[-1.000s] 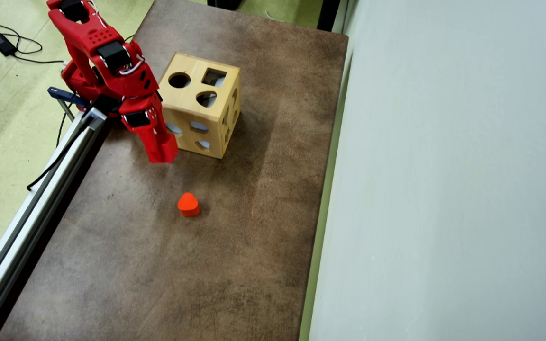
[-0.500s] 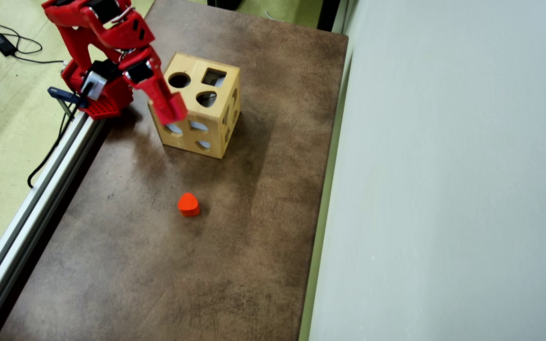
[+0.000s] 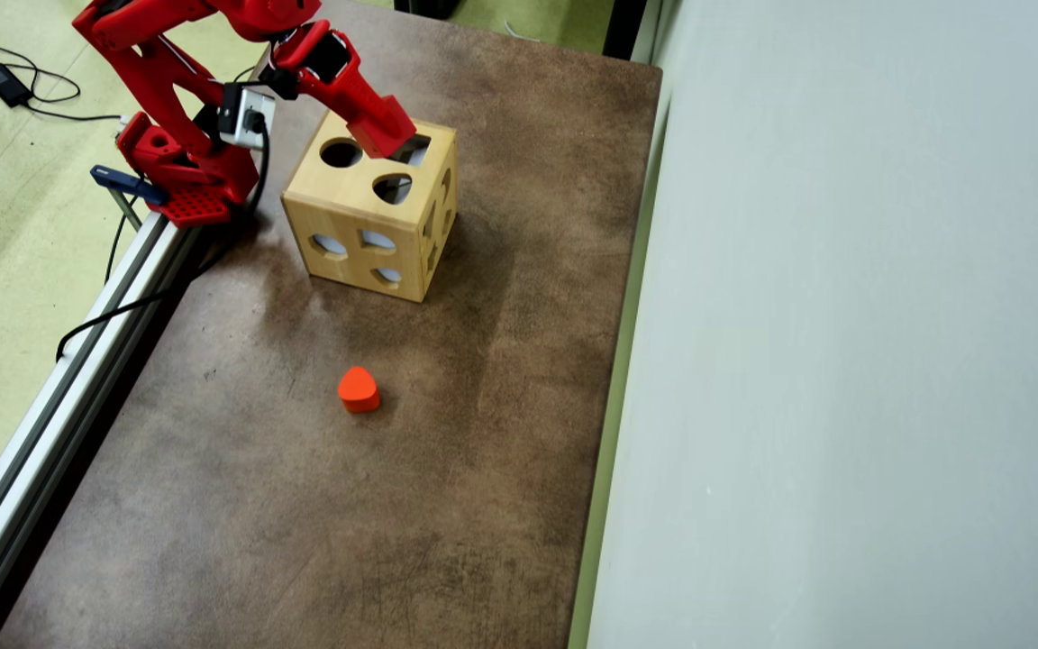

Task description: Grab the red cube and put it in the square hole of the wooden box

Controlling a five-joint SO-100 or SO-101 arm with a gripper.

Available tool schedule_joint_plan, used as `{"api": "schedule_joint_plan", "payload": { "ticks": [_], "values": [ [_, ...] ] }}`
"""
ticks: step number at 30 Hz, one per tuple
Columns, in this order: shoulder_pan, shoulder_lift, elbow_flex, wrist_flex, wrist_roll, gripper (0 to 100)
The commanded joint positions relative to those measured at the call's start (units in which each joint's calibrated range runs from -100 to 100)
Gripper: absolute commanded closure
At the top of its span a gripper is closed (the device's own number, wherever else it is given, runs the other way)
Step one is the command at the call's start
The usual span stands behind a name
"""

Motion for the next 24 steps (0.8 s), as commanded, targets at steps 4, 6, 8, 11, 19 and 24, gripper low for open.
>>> {"api": "schedule_joint_plan", "payload": {
  "ticks": [4,6,8,11,19,24],
  "values": [
    [-0.6,-2.6,-2.3,2.7,0.8,98],
    [-0.6,-2.6,-2.2,3.2,0.8,98],
    [-0.6,-2.6,-2.3,4.4,0.8,98],
    [-0.6,-2.6,-2.9,7.0,0.8,98],
    [-0.6,-2.5,-2.9,11.3,0.7,98],
    [0.0,-2.5,-2.2,11.3,0.5,98]
  ]
}}
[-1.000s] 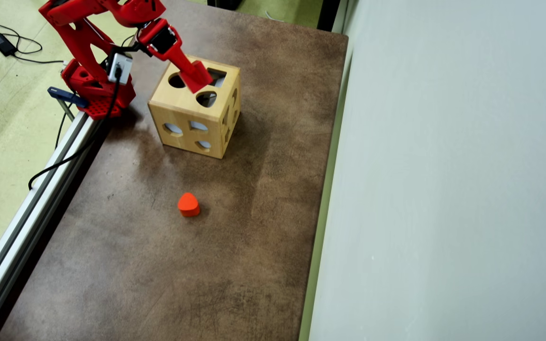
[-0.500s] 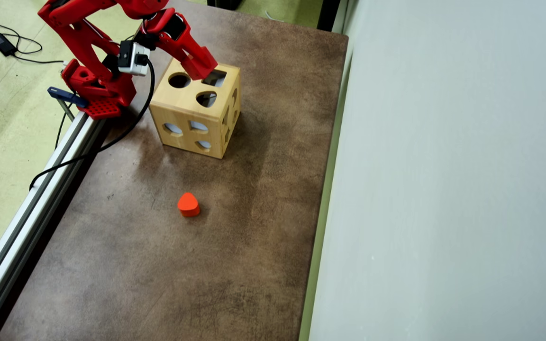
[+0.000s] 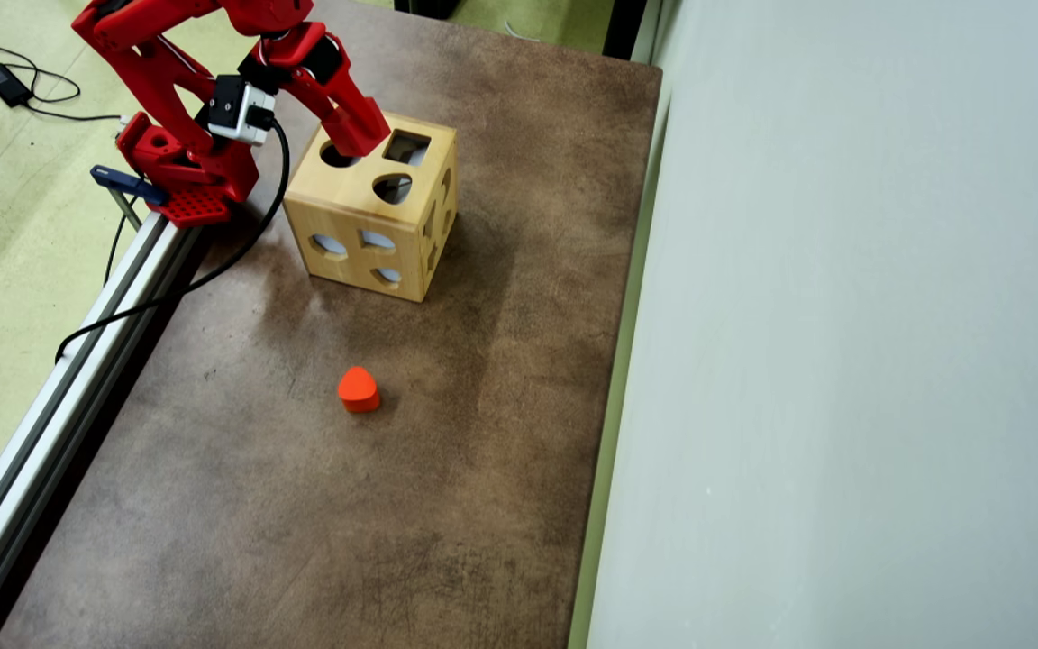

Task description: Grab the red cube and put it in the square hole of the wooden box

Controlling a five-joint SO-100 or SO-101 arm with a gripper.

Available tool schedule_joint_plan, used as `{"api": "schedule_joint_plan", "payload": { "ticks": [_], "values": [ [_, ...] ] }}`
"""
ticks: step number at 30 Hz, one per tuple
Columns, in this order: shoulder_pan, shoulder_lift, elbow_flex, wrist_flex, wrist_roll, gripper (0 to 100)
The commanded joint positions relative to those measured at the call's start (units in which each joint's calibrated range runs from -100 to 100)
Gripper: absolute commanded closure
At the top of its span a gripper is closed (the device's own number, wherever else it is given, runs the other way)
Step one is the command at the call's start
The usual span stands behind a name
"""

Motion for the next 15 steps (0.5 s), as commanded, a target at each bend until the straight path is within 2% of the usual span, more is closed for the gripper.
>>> {"api": "schedule_joint_plan", "payload": {
  "ticks": [1,12,15],
  "values": [
    [0.3,-2.4,-2.1,0.2,0.3,98],
    [-0.3,-2.1,-3.0,0.0,0.6,98],
    [-0.3,-1.8,-3.0,-0.6,3.0,98]
  ]
}}
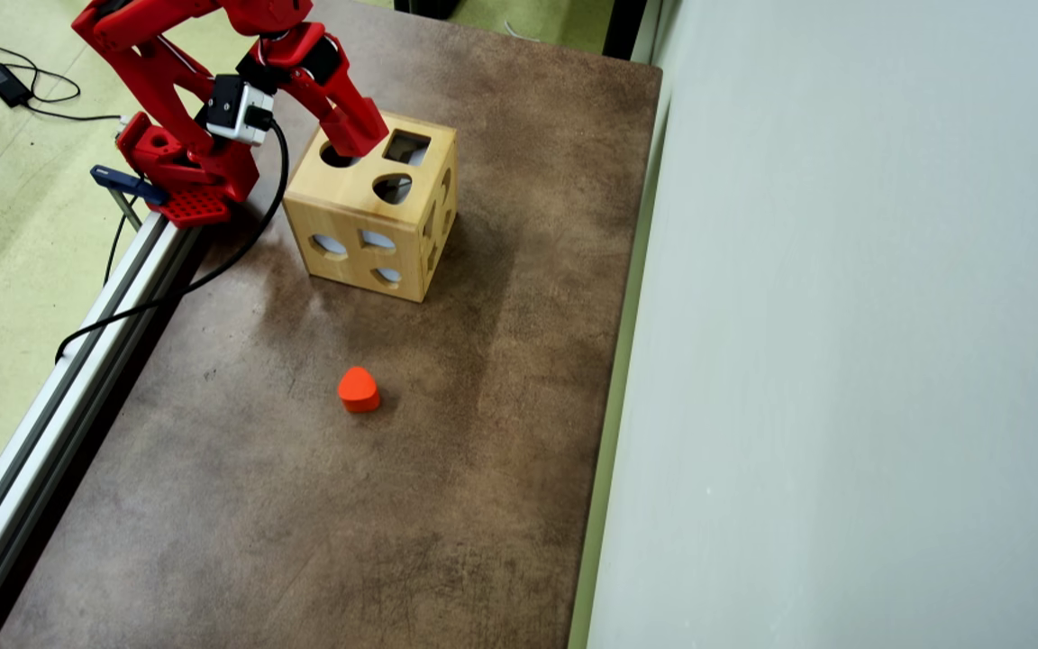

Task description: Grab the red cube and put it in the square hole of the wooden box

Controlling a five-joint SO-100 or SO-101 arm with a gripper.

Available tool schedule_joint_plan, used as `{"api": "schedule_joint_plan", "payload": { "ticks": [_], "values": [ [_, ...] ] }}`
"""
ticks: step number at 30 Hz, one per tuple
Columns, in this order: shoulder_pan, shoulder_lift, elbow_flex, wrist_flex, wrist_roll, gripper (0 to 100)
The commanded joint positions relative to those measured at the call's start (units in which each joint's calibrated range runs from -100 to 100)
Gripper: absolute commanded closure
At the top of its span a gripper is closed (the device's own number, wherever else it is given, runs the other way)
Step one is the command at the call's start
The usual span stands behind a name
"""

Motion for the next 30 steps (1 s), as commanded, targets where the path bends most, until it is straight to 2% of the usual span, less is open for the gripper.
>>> {"api": "schedule_joint_plan", "payload": {
  "ticks": [1,5,13,24,30],
  "values": [
    [-0.4,-1.5,-3.1,-0.7,3.2,98],
    [-1.3,-1.5,-3.1,-0.8,4.3,98],
    [-9.3,0.2,-3.1,-0.8,4.1,98],
    [-9.6,10.9,-14.3,-5.5,4.3,98],
    [-9.6,18.1,-14.5,-4.6,4.4,98]
  ]
}}
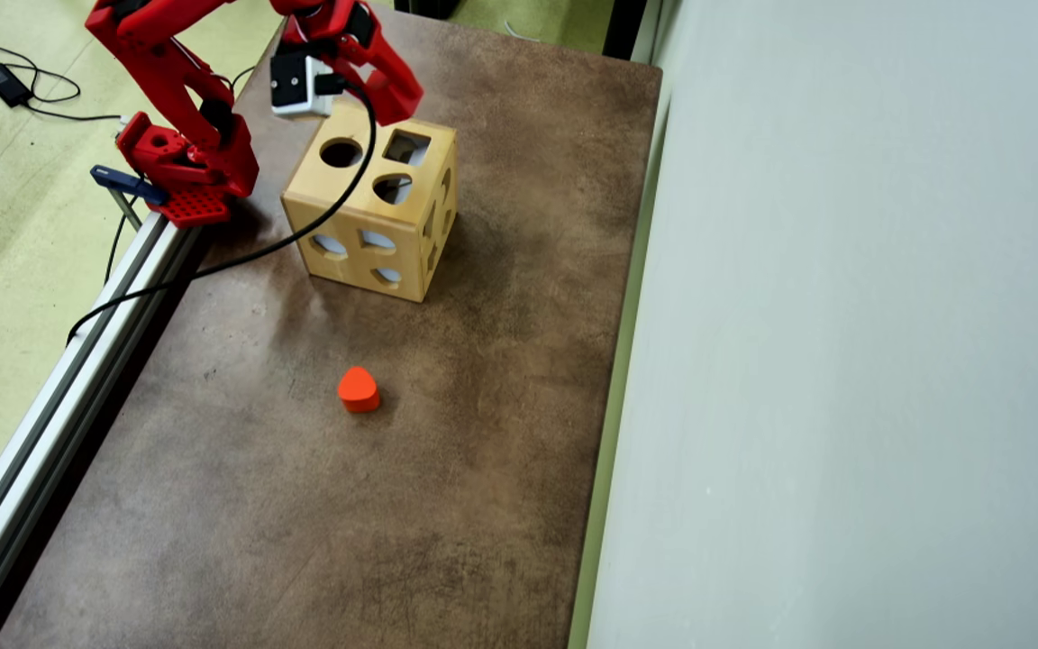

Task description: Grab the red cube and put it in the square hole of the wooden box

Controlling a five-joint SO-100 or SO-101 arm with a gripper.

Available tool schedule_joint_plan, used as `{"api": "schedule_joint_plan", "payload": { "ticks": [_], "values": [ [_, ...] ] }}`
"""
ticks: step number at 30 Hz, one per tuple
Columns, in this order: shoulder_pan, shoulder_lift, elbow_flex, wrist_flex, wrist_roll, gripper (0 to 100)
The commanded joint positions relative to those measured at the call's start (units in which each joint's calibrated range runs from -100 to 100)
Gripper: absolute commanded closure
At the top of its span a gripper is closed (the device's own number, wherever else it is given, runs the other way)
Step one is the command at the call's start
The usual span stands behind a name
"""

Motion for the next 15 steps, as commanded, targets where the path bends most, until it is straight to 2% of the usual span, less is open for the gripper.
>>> {"api": "schedule_joint_plan", "payload": {
  "ticks": [1,15],
  "values": [
    [-0.4,1.9,-2.5,-0.5,0.4,98],
    [-2.2,6.0,-2.0,-0.2,0.5,98]
  ]
}}
